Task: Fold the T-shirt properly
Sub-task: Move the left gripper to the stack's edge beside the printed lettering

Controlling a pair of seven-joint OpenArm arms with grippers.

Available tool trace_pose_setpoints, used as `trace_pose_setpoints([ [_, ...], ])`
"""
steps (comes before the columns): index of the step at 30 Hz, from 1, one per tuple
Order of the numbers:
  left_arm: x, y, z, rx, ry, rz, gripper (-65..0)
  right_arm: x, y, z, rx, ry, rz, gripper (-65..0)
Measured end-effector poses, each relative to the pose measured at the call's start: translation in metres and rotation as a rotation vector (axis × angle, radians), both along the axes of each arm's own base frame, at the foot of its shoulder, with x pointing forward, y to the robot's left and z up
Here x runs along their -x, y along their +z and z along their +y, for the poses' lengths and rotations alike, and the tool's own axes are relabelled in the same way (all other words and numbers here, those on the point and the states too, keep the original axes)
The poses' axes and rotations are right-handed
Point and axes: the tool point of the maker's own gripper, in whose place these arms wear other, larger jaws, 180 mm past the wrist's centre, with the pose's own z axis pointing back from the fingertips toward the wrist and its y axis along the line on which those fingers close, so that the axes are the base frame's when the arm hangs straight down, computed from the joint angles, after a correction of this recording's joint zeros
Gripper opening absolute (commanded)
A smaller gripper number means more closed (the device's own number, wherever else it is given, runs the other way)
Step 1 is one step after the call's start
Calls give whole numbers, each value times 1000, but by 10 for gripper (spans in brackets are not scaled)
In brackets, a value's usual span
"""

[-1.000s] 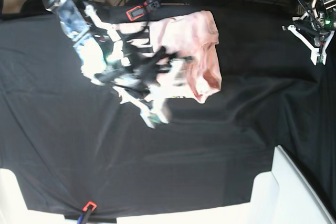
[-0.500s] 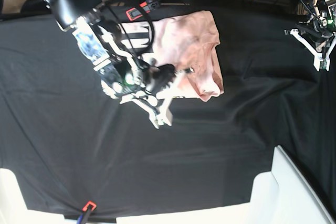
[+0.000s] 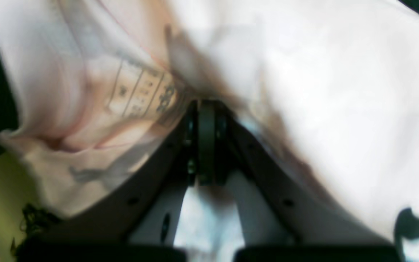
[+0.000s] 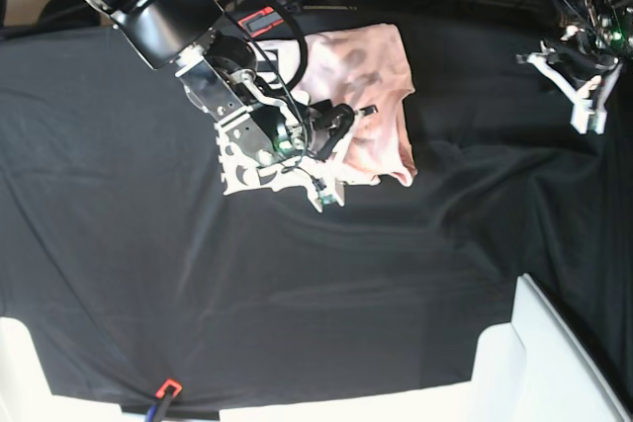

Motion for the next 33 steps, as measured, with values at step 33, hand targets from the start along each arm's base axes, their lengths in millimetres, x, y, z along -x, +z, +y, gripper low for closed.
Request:
trace_pose_setpoints([
  [33, -58, -52, -169, 296, -348, 32, -549, 5, 53, -163, 20, -360, -67, -650],
])
